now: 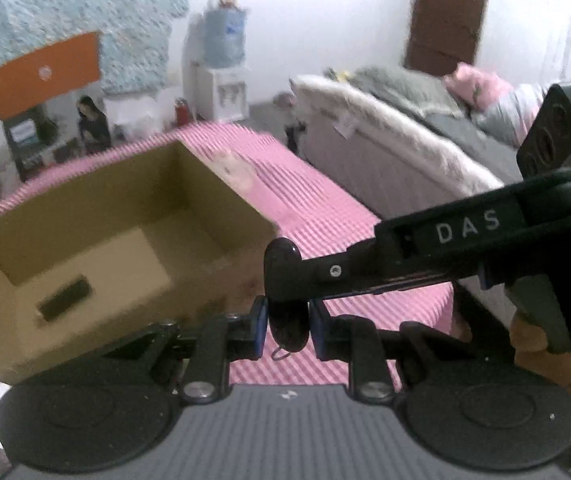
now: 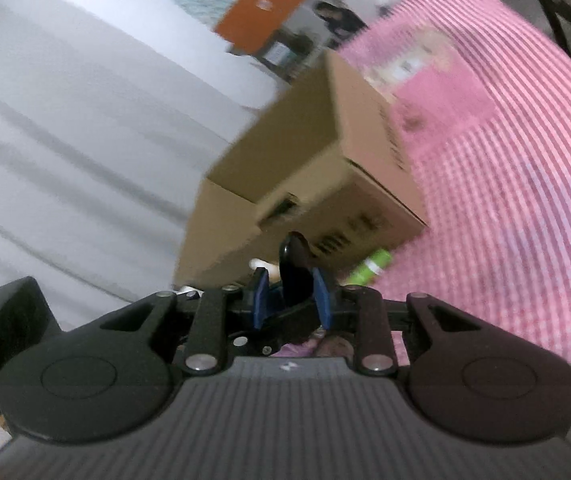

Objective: Organize rigid objects
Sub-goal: 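Carry the black oval case with the right gripper into the box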

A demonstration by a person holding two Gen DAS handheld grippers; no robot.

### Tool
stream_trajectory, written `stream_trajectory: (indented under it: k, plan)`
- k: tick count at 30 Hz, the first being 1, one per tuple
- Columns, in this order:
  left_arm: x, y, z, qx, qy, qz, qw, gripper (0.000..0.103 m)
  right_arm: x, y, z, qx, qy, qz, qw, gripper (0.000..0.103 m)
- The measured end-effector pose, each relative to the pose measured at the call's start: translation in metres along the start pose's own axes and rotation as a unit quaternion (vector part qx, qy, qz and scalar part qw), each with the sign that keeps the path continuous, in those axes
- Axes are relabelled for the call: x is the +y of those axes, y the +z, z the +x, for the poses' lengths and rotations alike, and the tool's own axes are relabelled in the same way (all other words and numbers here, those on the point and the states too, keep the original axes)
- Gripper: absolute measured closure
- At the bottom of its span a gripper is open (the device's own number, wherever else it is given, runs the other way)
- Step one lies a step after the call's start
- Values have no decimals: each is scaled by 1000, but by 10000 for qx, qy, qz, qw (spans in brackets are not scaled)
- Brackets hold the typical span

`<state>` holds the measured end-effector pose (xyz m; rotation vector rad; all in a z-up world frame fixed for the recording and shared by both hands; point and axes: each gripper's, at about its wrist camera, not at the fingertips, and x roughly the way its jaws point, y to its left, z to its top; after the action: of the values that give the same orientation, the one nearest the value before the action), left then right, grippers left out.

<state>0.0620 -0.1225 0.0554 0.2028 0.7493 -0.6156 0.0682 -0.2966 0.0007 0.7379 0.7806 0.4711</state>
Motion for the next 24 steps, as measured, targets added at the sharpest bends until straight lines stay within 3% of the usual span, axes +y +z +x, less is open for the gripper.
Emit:
stream_trajectory:
  k: [5,10,14,19,24]
  plan:
    - [30,23,-27,-264,302,-284,9988,80,45,31,18,59,294,-645,9975,79]
    - [73,46,-28,-220,682,-560,9959,80,77,70,61,440,486,-992,9929,79]
    - [118,59,-6,98,945,-829,9920,80,90,103,120,1003,490,-979,9889,79]
    - [177,69,36,723,1103,-1249,9834,81,80,137,217,1862,426,-390,9808,79]
    - [224,69,71,1192,1350,-1489,9723,81,72,152,291,2391,283,-24,9706,79]
